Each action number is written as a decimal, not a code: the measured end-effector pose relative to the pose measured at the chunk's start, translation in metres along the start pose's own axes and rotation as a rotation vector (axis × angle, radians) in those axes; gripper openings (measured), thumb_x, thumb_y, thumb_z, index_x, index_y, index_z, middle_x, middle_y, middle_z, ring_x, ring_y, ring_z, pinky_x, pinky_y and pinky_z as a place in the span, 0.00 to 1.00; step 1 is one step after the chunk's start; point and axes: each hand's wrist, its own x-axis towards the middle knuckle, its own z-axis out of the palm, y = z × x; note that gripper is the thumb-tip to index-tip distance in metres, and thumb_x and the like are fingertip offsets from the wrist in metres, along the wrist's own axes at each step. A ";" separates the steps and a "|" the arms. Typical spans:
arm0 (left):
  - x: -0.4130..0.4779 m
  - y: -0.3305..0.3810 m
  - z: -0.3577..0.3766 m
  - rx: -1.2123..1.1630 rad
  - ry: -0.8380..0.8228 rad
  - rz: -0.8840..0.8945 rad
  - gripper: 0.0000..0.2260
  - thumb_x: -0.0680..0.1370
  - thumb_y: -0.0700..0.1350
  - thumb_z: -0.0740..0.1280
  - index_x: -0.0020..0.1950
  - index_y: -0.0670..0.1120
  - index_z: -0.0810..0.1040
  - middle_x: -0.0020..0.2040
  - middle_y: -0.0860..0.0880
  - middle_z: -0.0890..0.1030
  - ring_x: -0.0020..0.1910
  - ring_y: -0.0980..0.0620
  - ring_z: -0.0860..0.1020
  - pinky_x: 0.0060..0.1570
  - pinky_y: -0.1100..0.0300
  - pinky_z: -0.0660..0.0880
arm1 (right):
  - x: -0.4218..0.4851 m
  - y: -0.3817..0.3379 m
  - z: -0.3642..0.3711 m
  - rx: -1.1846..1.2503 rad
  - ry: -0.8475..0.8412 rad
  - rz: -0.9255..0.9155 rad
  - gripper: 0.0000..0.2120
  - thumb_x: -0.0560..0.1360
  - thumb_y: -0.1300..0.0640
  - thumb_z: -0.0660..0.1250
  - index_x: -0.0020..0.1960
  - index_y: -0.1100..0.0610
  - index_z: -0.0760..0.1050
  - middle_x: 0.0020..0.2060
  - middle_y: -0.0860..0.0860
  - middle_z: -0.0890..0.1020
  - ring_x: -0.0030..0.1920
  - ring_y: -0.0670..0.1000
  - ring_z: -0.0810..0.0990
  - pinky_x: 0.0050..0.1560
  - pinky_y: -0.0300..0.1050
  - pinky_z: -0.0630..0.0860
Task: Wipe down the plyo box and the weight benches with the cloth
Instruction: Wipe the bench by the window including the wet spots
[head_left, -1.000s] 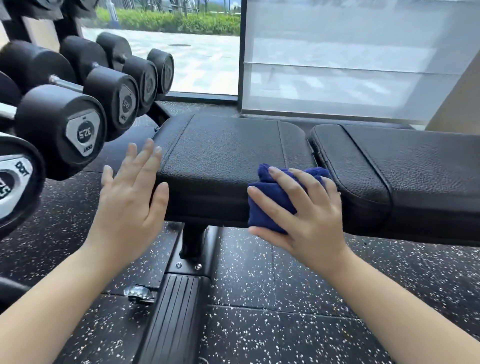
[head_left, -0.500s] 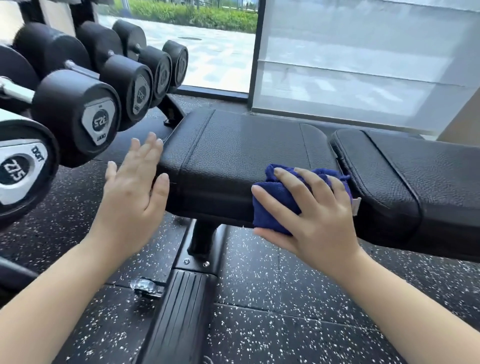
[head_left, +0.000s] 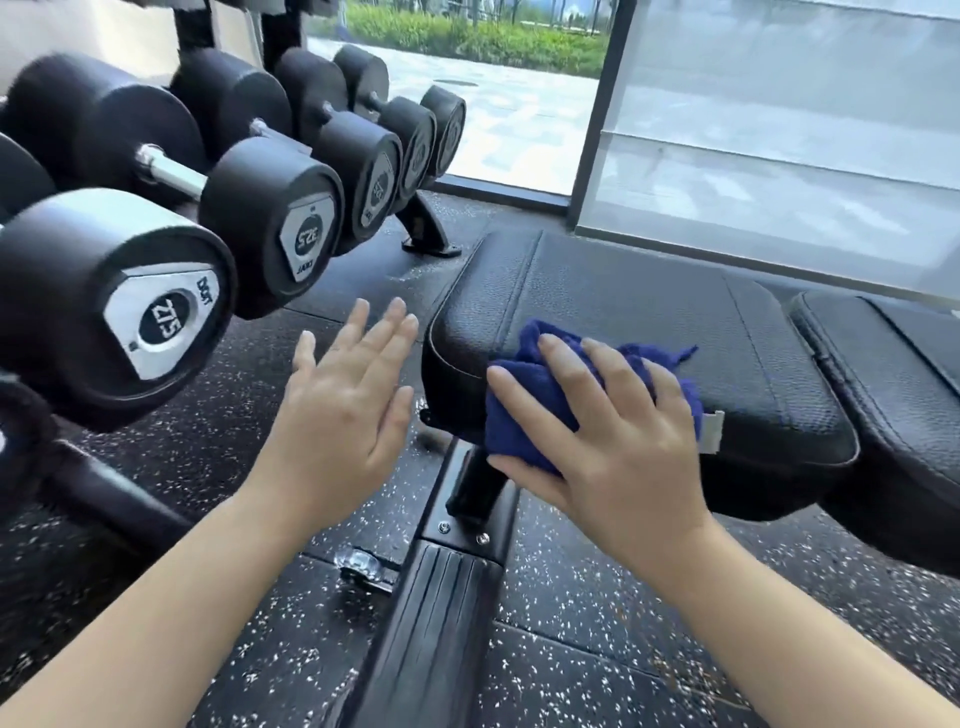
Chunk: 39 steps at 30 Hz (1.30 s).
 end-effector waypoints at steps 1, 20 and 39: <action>0.000 -0.001 -0.001 -0.001 0.006 0.002 0.24 0.78 0.49 0.51 0.71 0.40 0.65 0.72 0.46 0.64 0.72 0.45 0.59 0.64 0.40 0.51 | -0.009 0.008 -0.005 -0.012 -0.007 -0.021 0.20 0.76 0.38 0.62 0.61 0.48 0.78 0.57 0.56 0.80 0.53 0.59 0.80 0.51 0.56 0.74; -0.011 -0.045 -0.009 -0.029 0.047 -0.132 0.24 0.78 0.50 0.49 0.72 0.42 0.64 0.72 0.50 0.61 0.73 0.46 0.57 0.67 0.40 0.48 | 0.028 -0.003 -0.002 0.118 -0.105 -0.017 0.21 0.73 0.38 0.64 0.59 0.51 0.77 0.53 0.56 0.81 0.49 0.60 0.80 0.47 0.55 0.75; 0.019 -0.015 -0.007 -0.072 0.077 -0.030 0.22 0.79 0.48 0.52 0.72 0.43 0.64 0.72 0.49 0.62 0.73 0.46 0.57 0.65 0.40 0.49 | 0.044 0.010 0.003 0.350 -0.288 -0.036 0.29 0.65 0.40 0.70 0.63 0.50 0.75 0.60 0.57 0.77 0.53 0.62 0.78 0.50 0.60 0.74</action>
